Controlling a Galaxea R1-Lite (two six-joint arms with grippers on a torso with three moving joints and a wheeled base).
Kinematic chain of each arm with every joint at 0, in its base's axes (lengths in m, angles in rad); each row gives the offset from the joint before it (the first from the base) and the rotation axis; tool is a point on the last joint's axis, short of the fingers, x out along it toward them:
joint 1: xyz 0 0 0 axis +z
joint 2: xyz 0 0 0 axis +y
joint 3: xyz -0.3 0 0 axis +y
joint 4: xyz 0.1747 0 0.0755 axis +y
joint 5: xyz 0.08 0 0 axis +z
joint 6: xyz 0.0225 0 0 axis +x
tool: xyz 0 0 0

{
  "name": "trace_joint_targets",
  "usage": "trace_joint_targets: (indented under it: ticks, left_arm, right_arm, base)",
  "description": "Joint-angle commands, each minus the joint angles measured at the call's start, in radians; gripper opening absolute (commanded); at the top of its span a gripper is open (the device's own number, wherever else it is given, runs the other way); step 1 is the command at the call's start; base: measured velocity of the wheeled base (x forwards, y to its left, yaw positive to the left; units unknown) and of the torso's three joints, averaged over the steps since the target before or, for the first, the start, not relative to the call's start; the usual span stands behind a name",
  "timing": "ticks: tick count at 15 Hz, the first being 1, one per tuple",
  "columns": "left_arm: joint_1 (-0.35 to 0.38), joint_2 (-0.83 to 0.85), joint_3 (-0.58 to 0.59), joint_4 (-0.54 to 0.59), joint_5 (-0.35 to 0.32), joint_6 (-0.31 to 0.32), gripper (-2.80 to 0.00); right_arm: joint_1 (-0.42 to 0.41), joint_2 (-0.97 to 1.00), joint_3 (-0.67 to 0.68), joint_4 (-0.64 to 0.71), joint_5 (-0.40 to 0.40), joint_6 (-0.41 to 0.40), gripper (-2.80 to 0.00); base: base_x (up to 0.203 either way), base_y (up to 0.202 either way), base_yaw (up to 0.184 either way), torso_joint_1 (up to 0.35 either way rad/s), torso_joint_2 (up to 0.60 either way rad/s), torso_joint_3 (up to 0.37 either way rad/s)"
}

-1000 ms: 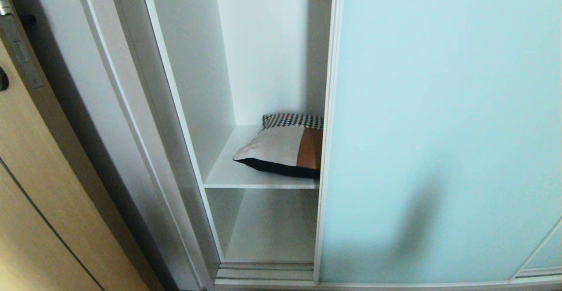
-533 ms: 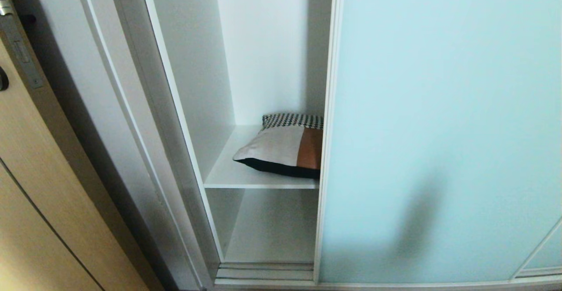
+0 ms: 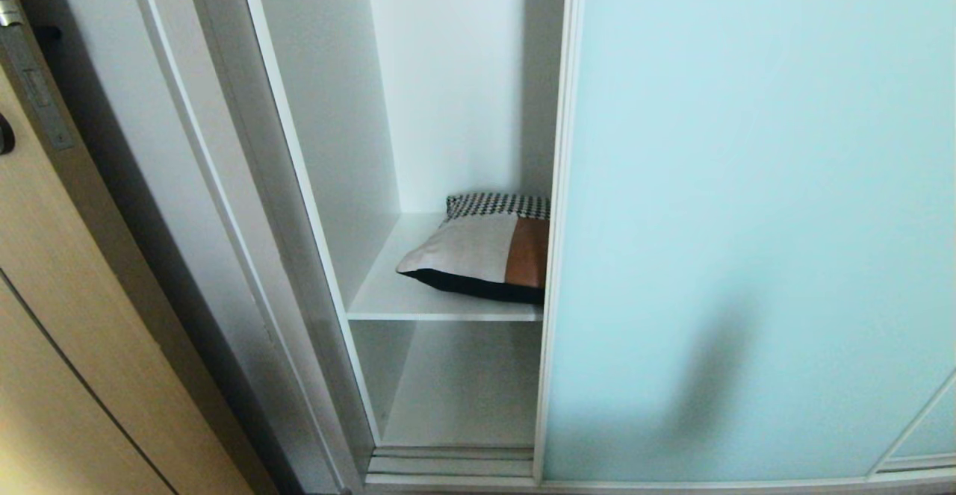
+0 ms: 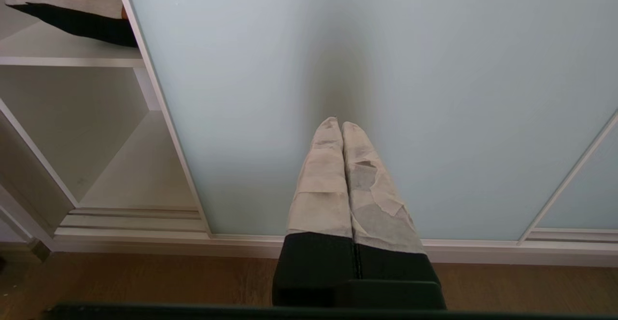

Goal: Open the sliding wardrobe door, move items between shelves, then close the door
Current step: Close the door

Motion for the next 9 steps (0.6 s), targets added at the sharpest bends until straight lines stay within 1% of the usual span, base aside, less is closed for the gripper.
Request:
trace_joint_targets:
  ticks: [1, 9]
  left_arm:
    - [0.001, 0.001, 0.002, -0.003, 0.008, 0.002, -2.8]
    - [0.001, 0.001, 0.005, -0.013, 0.011, -0.003, -2.8]
  right_arm:
    - [0.0, 0.002, 0.002, 0.0, 0.0, 0.0, -2.8]
    - [-0.001, 0.002, 0.001, 0.0, 0.0, 0.0, -2.8]
  base:
    - [0.0, 0.0, 0.0, 0.0, 0.0, 0.0]
    - [0.0, 0.0, 0.0, 0.0, 0.0, 0.0]
